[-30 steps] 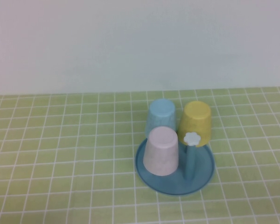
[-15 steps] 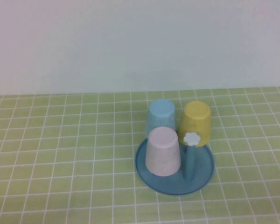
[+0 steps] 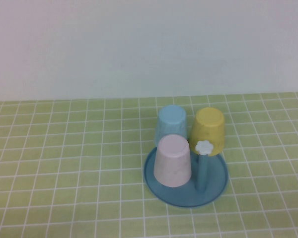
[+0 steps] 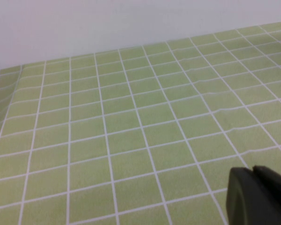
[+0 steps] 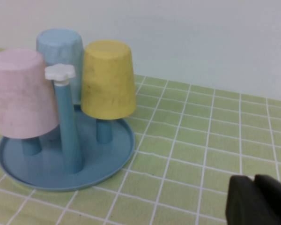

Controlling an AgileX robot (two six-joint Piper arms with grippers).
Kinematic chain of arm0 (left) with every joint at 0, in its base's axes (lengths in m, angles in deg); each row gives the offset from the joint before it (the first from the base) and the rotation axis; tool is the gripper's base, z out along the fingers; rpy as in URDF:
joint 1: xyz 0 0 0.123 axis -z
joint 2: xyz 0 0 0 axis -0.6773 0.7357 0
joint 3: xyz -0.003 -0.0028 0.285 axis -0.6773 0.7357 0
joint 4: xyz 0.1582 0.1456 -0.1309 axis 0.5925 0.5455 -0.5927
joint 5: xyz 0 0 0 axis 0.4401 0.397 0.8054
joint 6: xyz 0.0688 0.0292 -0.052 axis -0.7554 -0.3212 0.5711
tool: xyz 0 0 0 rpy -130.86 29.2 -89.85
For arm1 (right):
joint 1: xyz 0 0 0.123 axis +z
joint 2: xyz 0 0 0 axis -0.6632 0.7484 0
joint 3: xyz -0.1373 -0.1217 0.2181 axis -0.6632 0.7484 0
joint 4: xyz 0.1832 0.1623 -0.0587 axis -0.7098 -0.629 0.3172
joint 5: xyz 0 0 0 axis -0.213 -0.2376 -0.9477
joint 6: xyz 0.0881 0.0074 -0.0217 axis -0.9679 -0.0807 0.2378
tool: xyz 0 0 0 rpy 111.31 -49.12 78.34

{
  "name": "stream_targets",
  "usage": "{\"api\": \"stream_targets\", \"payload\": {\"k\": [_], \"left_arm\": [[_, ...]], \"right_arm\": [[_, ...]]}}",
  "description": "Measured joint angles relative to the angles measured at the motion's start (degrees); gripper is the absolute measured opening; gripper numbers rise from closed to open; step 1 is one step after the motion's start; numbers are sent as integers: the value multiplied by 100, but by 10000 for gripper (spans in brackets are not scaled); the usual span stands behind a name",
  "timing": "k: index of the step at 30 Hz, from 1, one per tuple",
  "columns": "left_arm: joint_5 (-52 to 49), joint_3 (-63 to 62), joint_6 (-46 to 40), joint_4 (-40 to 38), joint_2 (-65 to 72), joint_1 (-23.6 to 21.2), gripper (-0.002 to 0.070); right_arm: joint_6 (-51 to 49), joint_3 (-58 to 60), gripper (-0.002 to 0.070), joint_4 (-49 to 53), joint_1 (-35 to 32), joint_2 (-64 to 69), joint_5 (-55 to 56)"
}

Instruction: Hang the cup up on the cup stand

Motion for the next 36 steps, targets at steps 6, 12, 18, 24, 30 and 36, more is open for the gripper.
{"api": "stream_targets", "payload": {"k": [6, 12, 18, 24, 30, 36], "left_arm": [[0, 0, 0, 0, 0, 0, 0], [0, 0, 0, 0, 0, 0, 0], [0, 0, 0, 0, 0, 0, 0], [0, 0, 0, 0, 0, 0, 0], [0, 0, 0, 0, 0, 0, 0], [0, 0, 0, 0, 0, 0, 0]], "right_arm": [[0, 0, 38, 2, 0, 0, 0], [0, 0, 38, 13, 0, 0, 0], [198, 36, 37, -247, 0, 0, -25], [4013, -36, 37, -4324, 0, 0, -658], [8592, -158, 37, -8558, 0, -27, -1527], [9450, -158, 37, -9276, 0, -352, -1725]]}}
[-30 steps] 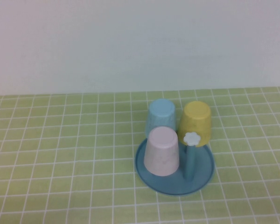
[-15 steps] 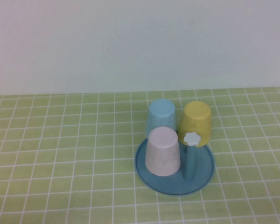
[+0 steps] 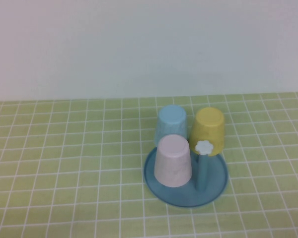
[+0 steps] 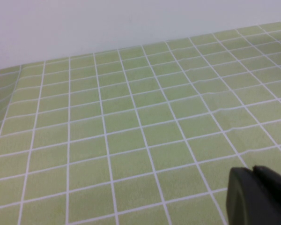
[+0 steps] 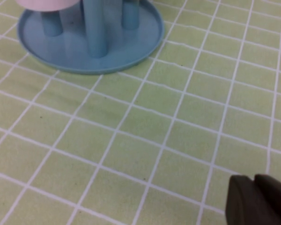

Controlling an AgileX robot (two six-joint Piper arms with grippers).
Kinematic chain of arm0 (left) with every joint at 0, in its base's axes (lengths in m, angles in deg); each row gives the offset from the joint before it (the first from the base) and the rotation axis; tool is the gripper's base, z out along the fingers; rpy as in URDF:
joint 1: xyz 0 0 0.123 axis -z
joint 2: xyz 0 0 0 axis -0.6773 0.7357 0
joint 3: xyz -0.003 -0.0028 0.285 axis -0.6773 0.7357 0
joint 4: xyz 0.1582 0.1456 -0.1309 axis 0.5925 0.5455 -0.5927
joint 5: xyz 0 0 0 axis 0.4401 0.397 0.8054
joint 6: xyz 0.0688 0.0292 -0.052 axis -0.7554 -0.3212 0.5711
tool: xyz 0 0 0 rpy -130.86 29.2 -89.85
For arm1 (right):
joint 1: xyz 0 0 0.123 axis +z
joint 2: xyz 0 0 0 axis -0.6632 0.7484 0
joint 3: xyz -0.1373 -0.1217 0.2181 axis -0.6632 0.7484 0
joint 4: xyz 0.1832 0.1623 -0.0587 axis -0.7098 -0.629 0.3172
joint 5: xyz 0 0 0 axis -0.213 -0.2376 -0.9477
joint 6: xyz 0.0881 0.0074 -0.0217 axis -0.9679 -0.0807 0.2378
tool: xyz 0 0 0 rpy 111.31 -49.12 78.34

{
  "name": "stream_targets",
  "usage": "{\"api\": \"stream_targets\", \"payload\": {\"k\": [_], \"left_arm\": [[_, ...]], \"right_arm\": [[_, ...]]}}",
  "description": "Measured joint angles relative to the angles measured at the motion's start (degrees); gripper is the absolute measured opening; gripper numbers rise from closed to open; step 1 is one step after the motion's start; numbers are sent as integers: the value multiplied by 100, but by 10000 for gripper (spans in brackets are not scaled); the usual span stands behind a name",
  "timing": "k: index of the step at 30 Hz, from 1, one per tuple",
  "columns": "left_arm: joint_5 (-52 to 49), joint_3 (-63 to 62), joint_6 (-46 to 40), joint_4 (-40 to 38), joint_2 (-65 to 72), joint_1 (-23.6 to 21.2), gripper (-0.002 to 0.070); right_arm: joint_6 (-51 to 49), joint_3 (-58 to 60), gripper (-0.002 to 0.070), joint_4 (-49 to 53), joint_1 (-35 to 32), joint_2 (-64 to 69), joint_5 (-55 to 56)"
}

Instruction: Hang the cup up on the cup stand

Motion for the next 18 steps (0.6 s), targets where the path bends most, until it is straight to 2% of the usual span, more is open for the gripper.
{"api": "stream_targets", "payload": {"k": [8, 18], "left_arm": [[0, 0, 0, 0, 0, 0, 0], [0, 0, 0, 0, 0, 0, 0]], "right_arm": [[-73, 0, 37, -35, -66, -146, 165], [-59, 0, 37, -156, -1707, -1143, 366]]}}
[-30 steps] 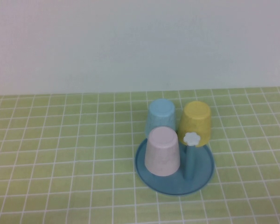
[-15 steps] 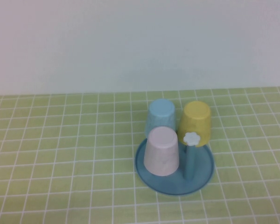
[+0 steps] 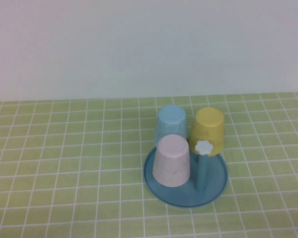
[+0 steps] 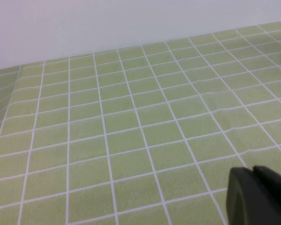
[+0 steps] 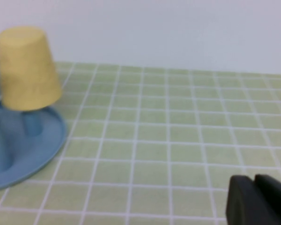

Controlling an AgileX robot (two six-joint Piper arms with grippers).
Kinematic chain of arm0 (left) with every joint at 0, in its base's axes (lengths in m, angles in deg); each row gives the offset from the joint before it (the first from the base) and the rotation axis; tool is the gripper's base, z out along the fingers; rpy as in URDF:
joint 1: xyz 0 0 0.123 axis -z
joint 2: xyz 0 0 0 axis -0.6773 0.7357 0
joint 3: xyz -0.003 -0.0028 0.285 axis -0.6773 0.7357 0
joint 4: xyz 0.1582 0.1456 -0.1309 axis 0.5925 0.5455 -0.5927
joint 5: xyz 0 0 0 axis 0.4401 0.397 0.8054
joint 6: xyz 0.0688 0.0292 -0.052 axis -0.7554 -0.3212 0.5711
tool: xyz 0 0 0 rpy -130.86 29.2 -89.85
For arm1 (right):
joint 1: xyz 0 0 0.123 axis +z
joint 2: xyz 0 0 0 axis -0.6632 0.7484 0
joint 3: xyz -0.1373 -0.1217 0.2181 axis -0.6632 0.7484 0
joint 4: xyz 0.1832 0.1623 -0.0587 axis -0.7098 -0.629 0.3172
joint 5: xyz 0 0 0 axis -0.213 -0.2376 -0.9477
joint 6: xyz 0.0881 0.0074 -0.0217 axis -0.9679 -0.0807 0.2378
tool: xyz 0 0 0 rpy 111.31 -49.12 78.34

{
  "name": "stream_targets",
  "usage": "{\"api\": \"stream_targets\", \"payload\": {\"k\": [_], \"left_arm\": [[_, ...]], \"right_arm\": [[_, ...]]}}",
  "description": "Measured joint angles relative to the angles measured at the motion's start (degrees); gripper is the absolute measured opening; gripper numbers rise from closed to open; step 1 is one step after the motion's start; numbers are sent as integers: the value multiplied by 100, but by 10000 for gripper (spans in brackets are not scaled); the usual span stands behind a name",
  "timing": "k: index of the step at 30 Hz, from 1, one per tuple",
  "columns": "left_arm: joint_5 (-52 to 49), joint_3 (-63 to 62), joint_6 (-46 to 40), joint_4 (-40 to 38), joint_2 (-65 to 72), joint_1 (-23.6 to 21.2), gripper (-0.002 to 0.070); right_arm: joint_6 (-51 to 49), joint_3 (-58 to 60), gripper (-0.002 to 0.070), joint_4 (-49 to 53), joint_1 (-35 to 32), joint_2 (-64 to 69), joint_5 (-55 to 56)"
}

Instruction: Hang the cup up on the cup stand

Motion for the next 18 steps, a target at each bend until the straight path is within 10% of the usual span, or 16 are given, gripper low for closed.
{"api": "stream_targets", "payload": {"k": [18], "left_arm": [[0, 0, 0, 0, 0, 0, 0]], "right_arm": [[-38, 472, 36, -124, -597, -666, -480]]}}
